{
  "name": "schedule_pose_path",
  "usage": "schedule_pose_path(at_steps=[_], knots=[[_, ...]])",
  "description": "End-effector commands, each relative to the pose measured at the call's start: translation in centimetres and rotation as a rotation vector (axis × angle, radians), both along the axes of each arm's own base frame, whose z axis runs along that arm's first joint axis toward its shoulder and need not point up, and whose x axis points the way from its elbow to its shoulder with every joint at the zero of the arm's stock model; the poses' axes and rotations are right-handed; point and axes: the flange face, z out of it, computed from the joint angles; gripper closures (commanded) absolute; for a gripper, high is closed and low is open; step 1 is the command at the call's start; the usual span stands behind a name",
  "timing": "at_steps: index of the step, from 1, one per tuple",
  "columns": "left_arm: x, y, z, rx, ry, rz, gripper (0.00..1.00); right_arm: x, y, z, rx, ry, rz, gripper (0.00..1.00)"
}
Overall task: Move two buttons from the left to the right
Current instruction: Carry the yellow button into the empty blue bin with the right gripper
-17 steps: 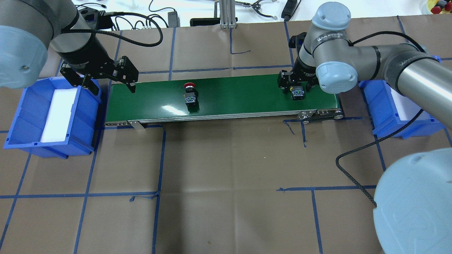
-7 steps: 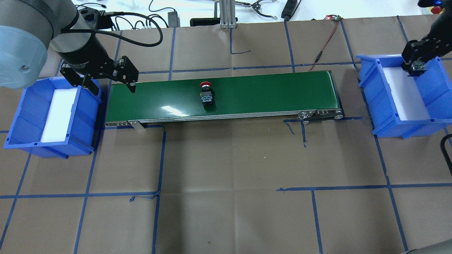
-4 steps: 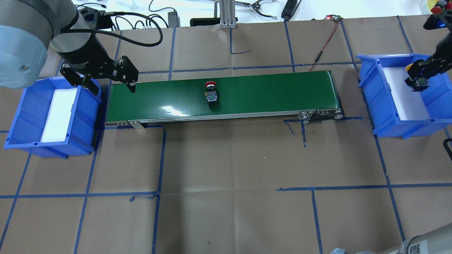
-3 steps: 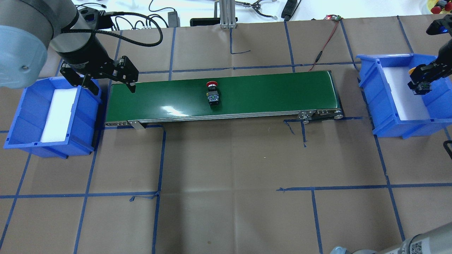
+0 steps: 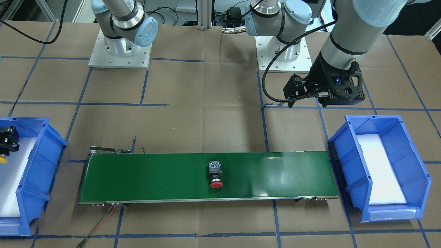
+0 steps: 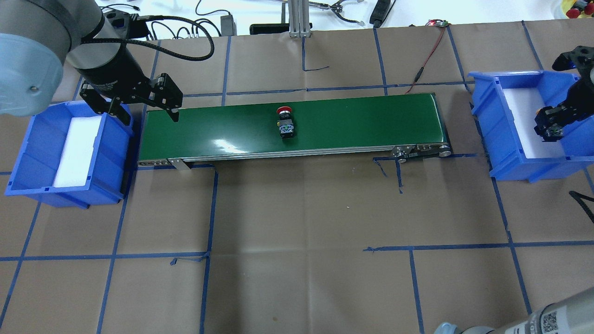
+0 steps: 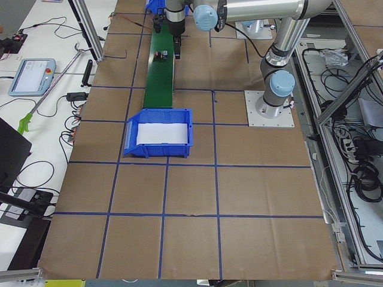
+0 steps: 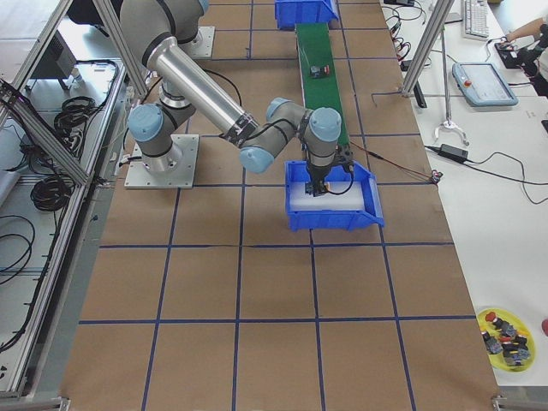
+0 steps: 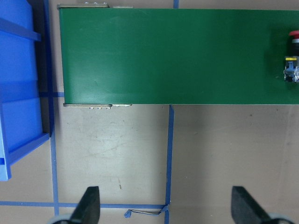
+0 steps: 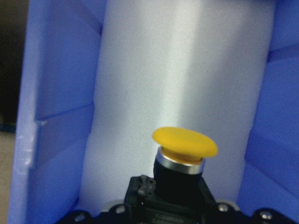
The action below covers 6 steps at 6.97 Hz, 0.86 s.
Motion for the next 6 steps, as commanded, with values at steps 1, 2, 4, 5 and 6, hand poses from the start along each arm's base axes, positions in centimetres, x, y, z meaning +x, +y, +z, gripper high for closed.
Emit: schedule_pose_path(at_steps=[1, 2, 4, 5, 6], knots=[[0.0, -0.1, 0.0, 0.001, 0.000, 0.027, 0.00, -0.2, 0.1, -4.1, 0.034, -0.001, -0.004, 0.96], [-0.1, 0.0, 0.0, 0.001, 0.000, 0.026, 0.00, 0.0, 0.3, -5.3, 0.053, -0.014, 0.000, 0.95], [-0.3, -0.1, -0.1, 0.002, -0.002, 0.033, 0.00, 0.4, 0.5, -5.9, 0.050, -0.034, -0.008, 0.30], [-0.7, -0.2, -0.1, 0.001, -0.003, 0.026, 0.00, 0.3, 0.4, -5.6, 0.042, -0.031, -0.023, 0.10], [-0.8, -0.3, -0.1, 0.001, -0.003, 0.024, 0.00, 0.3, 0.4, -5.1, 0.036, -0.027, -0.023, 0.01]])
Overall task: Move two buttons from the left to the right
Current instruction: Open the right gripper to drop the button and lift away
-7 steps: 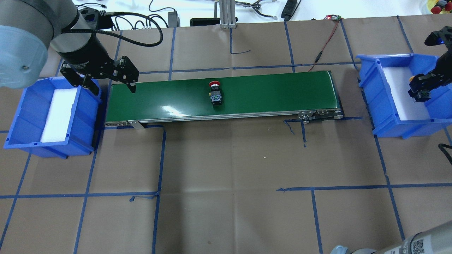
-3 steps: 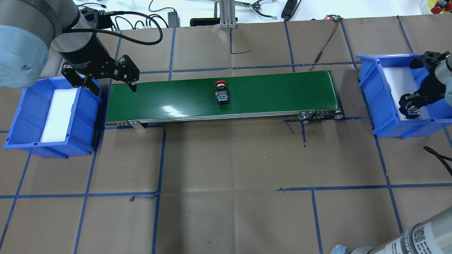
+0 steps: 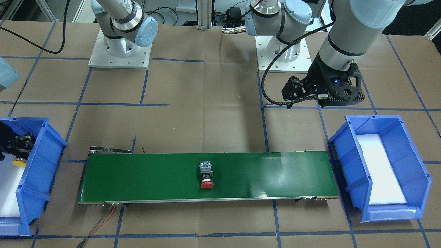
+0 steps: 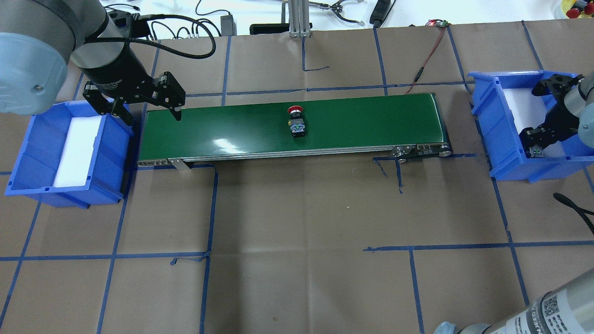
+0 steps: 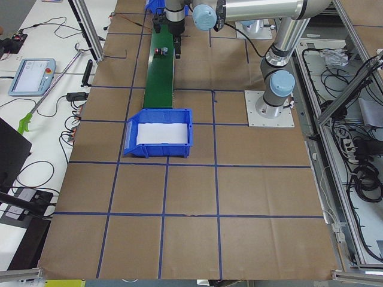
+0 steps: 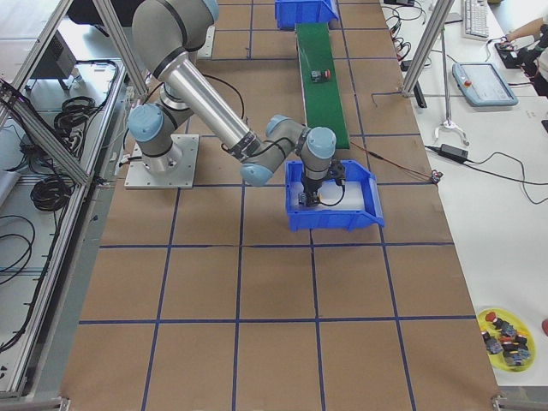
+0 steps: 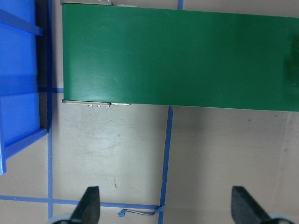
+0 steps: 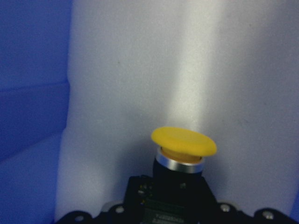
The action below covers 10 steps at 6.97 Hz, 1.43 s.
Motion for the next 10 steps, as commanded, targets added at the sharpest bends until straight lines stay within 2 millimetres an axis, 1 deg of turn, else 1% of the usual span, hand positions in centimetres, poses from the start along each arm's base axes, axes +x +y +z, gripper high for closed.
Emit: schedule_pose_path(at_steps=[1, 2, 3, 4, 5, 6, 7, 8, 9, 10], knots=[[-0.3, -0.1, 0.0, 0.000, 0.001, -0.001, 0.00, -0.2, -0.4, 1.3, -0.020, 0.014, -0.004, 0.01], [-0.3, -0.1, -0.1, 0.001, 0.001, 0.000, 0.00, -0.4, -1.1, 4.0, -0.059, 0.038, -0.021, 0.01], [-0.3, -0.2, 0.0, 0.000, 0.001, 0.000, 0.00, -0.7, -1.9, 8.3, -0.119, 0.072, -0.070, 0.01], [-0.3, -0.1, -0.1, 0.001, 0.002, 0.000, 0.00, -0.1, -2.4, 12.2, -0.118, 0.070, -0.069, 0.01], [-0.3, -0.1, -0.1, 0.001, 0.002, 0.000, 0.00, 1.2, -3.2, 15.7, -0.114, 0.060, -0.105, 0.01], [-0.3, -0.1, -0.1, 0.001, 0.002, 0.000, 0.00, 4.3, -4.0, 20.4, -0.108, 0.050, -0.143, 0.01], [-0.3, -0.2, 0.0, 0.000, 0.001, 0.000, 0.00, 8.1, -4.9, 22.8, -0.081, 0.028, -0.174, 0.01], [-0.3, -0.2, 0.0, -0.001, 0.002, 0.000, 0.00, 12.9, -5.7, 23.3, -0.090, 0.026, -0.170, 0.01], [-0.3, -0.2, 0.0, -0.001, 0.002, 0.000, 0.00, 18.6, -6.2, 23.4, -0.095, 0.019, -0.155, 0.01], [-0.3, -0.2, 0.0, -0.001, 0.002, 0.000, 0.00, 22.7, -6.0, 23.7, -0.101, 0.014, -0.194, 0.01]])
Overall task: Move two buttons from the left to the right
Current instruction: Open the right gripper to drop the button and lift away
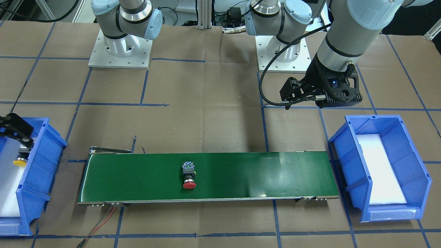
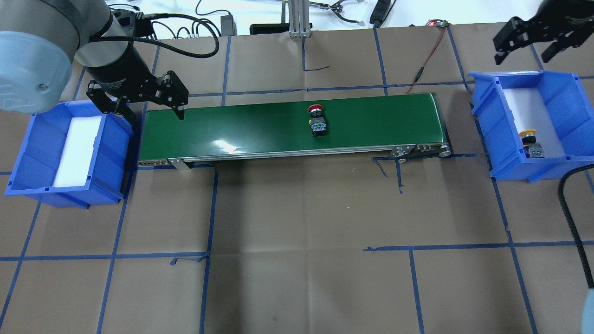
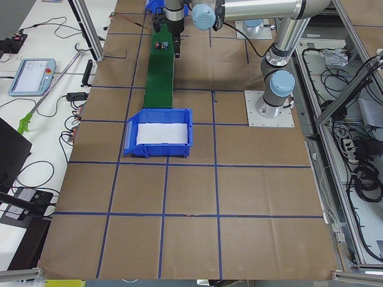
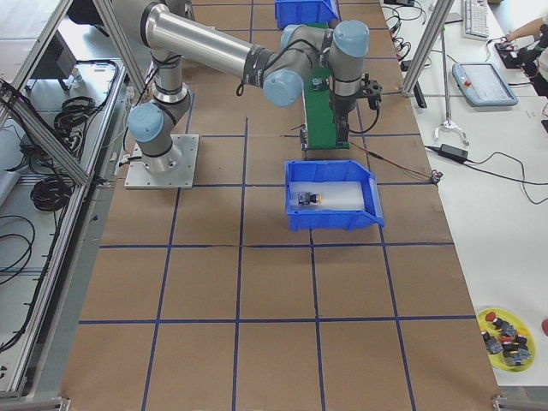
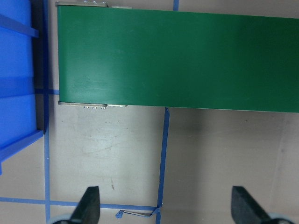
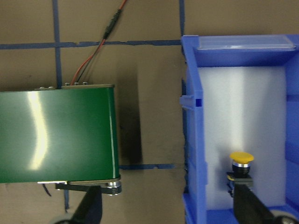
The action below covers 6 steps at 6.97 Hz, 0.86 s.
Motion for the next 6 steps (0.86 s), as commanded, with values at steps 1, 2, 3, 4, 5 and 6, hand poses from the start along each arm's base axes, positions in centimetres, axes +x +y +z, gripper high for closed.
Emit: schedule_pose_path(at_steps=[1, 2, 3, 4, 5, 6], knots=[[0.0, 0.0, -0.1, 0.001, 0.000, 0.000, 0.00, 9.9, 0.8, 1.1, -0.016, -0.017, -0.060, 0.01], [0.0, 0.0, -0.1, 0.001, 0.000, 0.000, 0.00, 13.5, 1.3, 1.0, -0.015, -0.025, -0.060, 0.01], [0.0, 0.0, -0.1, 0.001, 0.000, 0.000, 0.00, 14.9, 1.4, 0.3, -0.001, -0.033, -0.098, 0.01], [0.0, 0.0, 0.0, 0.000, 0.000, -0.001, 0.00, 15.0, 1.1, -0.6, -0.004, -0.033, -0.097, 0.01], [0.0, 0.0, 0.0, 0.000, 0.000, -0.002, 0.00, 15.0, 1.3, -1.9, -0.011, -0.031, -0.091, 0.01], [0.0, 0.0, 0.0, 0.000, 0.000, -0.002, 0.00, 15.0, 1.4, -3.3, -0.021, -0.031, -0.087, 0.01]])
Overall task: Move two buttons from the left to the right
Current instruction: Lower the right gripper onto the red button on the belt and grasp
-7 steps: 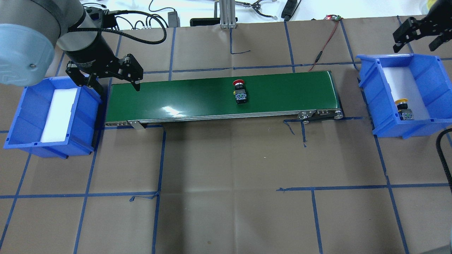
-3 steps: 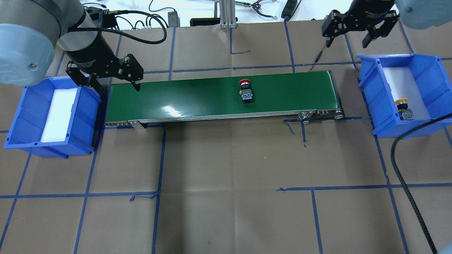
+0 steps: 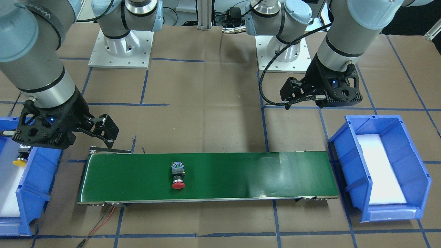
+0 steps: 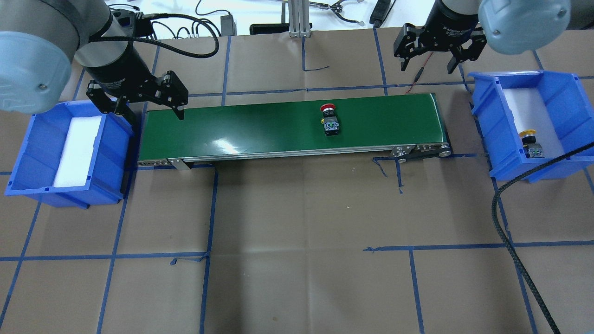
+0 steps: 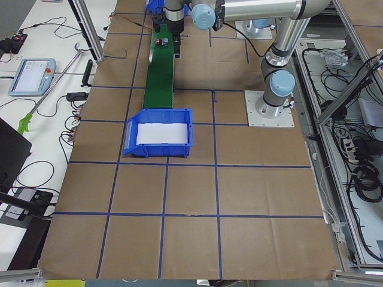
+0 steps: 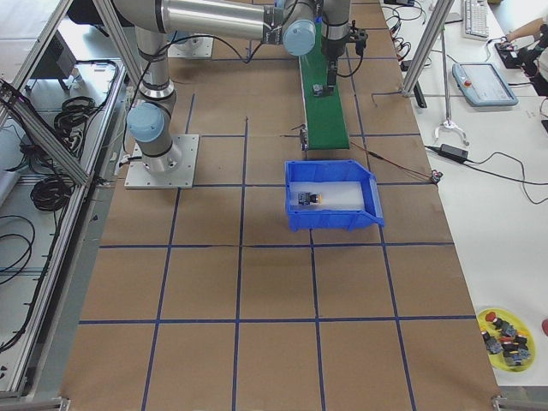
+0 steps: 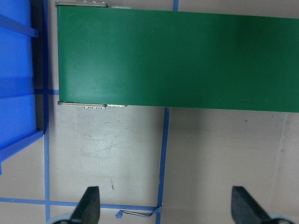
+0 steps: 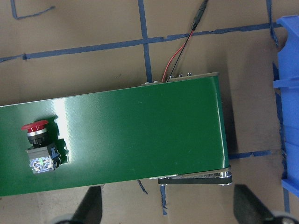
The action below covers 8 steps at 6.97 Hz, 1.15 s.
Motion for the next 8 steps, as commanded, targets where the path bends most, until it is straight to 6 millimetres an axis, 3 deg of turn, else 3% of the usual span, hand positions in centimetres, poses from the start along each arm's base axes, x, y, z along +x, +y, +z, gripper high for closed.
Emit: schedule_pose_path(at_steps=[1, 5, 8], knots=[[0.0, 0.0, 0.0, 0.000, 0.000, 0.000, 0.00, 0.1, 0.2, -2.5, -0.026, 0.001, 0.003, 0.01], [0.0, 0.0, 0.0, 0.000, 0.000, 0.000, 0.00, 0.1, -0.5, -7.9, -0.006, -0.001, 0.004, 0.01], [0.0, 0.0, 0.0, 0.000, 0.000, 0.000, 0.00, -0.4, -0.3, -9.1, -0.002, -0.002, -0.006, 0.01]])
